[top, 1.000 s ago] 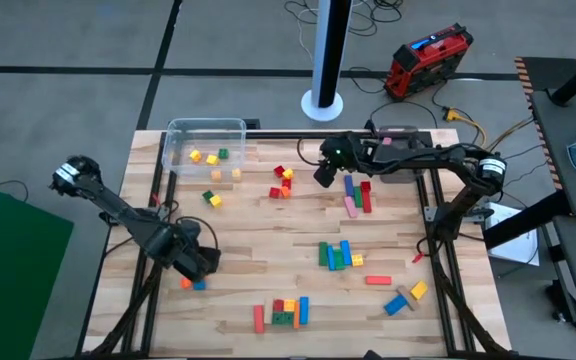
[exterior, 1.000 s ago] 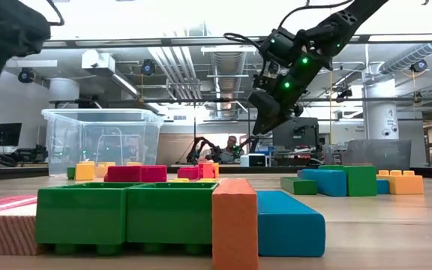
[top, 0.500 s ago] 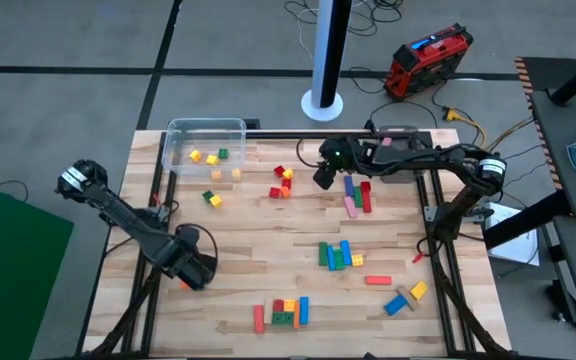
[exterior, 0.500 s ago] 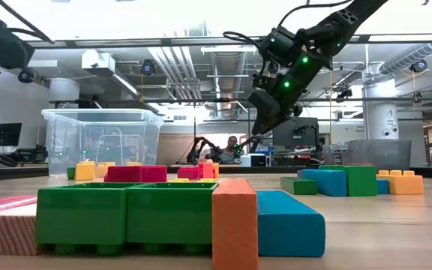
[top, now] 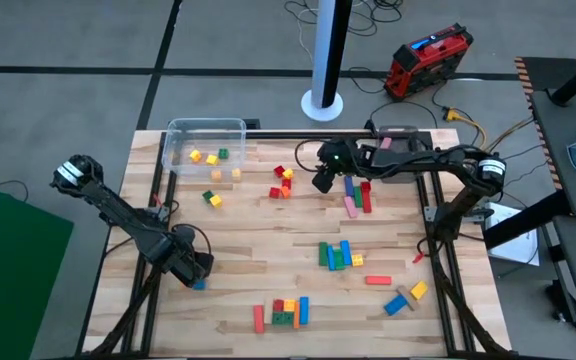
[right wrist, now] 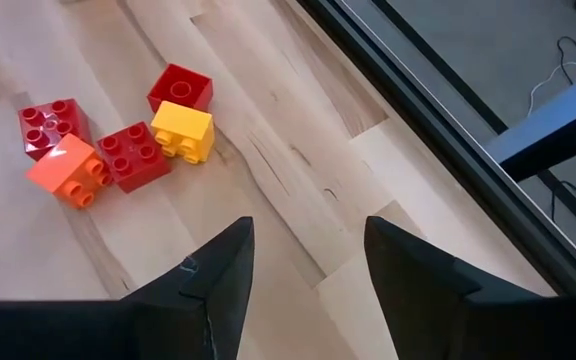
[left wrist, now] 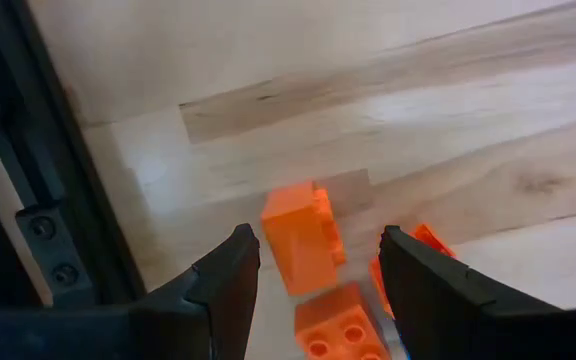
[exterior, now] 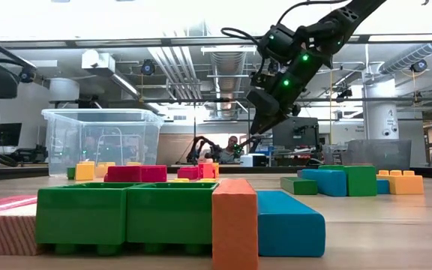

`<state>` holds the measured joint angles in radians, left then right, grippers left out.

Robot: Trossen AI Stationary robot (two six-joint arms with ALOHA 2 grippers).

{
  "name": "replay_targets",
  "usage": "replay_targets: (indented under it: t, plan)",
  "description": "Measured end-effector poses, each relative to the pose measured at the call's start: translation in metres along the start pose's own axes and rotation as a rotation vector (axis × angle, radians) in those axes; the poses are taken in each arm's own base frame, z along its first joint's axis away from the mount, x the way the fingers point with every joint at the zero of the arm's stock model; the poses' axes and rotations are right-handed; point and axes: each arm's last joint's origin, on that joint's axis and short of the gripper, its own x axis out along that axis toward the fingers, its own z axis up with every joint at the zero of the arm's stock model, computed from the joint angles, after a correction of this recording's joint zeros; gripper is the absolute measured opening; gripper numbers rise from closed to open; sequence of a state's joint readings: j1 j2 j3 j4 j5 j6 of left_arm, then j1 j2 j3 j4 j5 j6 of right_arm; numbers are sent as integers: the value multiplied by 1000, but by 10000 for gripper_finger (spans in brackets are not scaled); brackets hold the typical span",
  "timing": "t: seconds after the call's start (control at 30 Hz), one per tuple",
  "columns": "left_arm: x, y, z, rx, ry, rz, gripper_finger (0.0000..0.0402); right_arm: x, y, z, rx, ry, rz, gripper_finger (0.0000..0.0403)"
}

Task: Sort blocks by size
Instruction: Put the orange square game piece into the transparent bin

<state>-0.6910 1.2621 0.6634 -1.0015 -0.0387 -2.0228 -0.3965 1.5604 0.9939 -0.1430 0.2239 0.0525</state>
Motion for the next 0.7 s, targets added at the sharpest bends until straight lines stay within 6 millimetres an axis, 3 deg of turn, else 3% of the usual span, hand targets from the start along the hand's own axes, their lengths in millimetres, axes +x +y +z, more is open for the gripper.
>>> replay_targets:
  t: [0.43, 0.7]
  plan:
    - [12, 4, 1, 2, 5, -3, 183, 0, 0, -1, 6, 2, 0, 183]
    - [14, 5, 1, 18, 3, 0, 153, 1, 1, -3, 3, 7, 1, 173]
